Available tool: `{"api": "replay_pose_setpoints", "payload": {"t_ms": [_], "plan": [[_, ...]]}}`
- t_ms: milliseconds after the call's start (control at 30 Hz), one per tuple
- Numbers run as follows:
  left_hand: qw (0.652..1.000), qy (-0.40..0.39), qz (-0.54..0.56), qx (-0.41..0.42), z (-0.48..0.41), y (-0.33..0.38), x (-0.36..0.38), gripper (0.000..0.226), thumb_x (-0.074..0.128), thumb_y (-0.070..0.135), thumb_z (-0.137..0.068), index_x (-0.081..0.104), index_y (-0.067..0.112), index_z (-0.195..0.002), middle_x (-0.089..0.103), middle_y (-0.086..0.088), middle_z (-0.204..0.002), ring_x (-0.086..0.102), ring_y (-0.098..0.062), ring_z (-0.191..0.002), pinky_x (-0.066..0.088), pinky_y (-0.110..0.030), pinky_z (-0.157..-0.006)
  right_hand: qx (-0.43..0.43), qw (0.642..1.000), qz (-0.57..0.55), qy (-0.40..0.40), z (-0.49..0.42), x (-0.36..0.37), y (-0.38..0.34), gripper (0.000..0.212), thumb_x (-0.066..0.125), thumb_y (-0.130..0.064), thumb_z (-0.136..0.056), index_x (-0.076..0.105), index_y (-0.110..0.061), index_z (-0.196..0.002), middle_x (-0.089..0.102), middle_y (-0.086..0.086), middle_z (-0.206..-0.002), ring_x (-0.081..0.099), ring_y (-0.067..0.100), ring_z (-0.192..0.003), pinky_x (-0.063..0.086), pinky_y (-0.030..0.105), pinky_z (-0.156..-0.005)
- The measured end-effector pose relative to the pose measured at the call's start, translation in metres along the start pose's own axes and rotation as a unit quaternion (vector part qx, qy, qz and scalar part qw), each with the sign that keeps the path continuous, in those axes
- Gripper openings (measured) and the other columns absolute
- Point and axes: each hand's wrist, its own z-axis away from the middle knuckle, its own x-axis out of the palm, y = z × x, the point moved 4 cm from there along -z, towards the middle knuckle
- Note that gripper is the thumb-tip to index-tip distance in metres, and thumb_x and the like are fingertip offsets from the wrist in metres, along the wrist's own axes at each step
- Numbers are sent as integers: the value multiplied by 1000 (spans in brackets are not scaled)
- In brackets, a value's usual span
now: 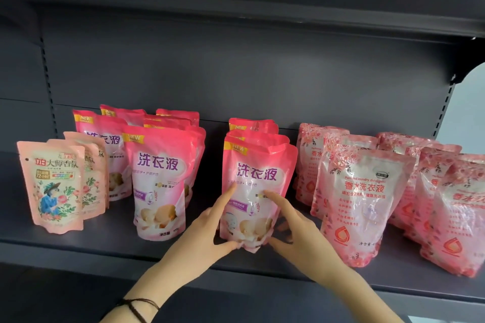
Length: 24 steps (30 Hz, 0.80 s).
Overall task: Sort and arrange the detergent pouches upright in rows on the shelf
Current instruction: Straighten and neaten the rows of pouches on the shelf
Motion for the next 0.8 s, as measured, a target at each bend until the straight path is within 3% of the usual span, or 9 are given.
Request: {"api": "replay_pose_setpoints", "payload": {"t_ms": [67, 133, 200, 267, 300, 400, 533, 700, 800], "plan": [[996, -31, -82, -11, 1, 7, -16, 100, 66, 45, -84, -18, 68, -132, 53, 10, -125, 61, -3, -93, 53, -18, -74, 5, 997, 69, -30, 0, -16, -7, 68, 62, -33, -87, 22, -66, -131, 61, -18, -95, 61, 0, -84, 55, 23, -72], [984, -69, -163, -20, -1, 22, -38, 84, 57, 50, -88, -11, 70, -133, 59, 8, -113, 63, -5, -88, 56, -24, -71, 3, 993, 105, -59, -4, -33, -19, 44, 57, -38, -90, 41, -55, -127, 66, -19, -90, 63, -2, -78, 56, 25, -72], [964, -95, -249, 5, -9, 46, -63, 54, 49, 55, -90, 19, 63, -134, 61, 19, -105, 60, 3, -81, 52, -20, -68, -13, 988, 128, -87, -14, -54, -34, 23, 55, -39, -90, 64, -39, -110, 68, -19, -83, 64, -1, -74, 56, 26, -74], [934, -96, -338, 59, -23, 75, -87, 32, 47, 56, -90, 49, 47, -121, 66, 20, -92, 58, 7, -71, 51, -19, -64, -46, 985, 123, -113, -28, -78, -52, 18, 56, -34, -91, 73, -29, -97, 68, -18, -75, 65, 0, -70, 54, 21, -72], [921, -86, -371, 86, -31, 90, -100, 28, 46, 56, -89, 56, 42, -112, 67, 19, -86, 56, 8, -66, 47, -16, -59, -63, 983, 114, -130, -36, -91, -62, 17, 58, -32, -92, 73, -27, -94, 68, -16, -73, 65, 0, -66, 52, 16, -68], [899, -61, -412, 139, -61, 126, -138, 29, 43, 60, -83, 58, 39, -98, 62, 22, -74, 54, 7, -64, 30, -14, -51, -89, 977, 93, -172, -64, -130, -86, 13, 58, -27, -92, 71, -29, -89, 72, -10, -75, 67, 0, -60, 48, 8, -60], [888, -117, -420, 143, -108, 146, -175, 24, 48, 59, -85, 59, 39, -87, 64, 22, -74, 53, 14, -73, 36, -21, -55, -91, 955, 193, -207, -108, -166, -104, 14, 56, -40, -91, 68, -37, -86, 71, -18, -77, 70, 2, -67, 56, 23, -71], [814, -158, -533, 168, -169, 132, -182, 16, 48, 58, -88, 54, 43, -86, 56, 23, -70, 51, 8, -63, 36, -22, -56, -78, 903, 368, -209, -170, -170, -102, 15, 56, -40, -88, 68, -31, -86, 69, -13, -76, 67, 1, -61, 54, 28, -69], [820, -173, -514, 181, -198, 116, -179, 18, 50, 56, -88, 58, 41, -92, 57, 23, -72, 50, 8, -67, 40, -23, -60, -58, 894, 378, -234, -197, -159, -97, 12, 60, -36, -87, 69, -28, -89, 69, -11, -72, 68, 6, -63, 58, 36, -76]]}}
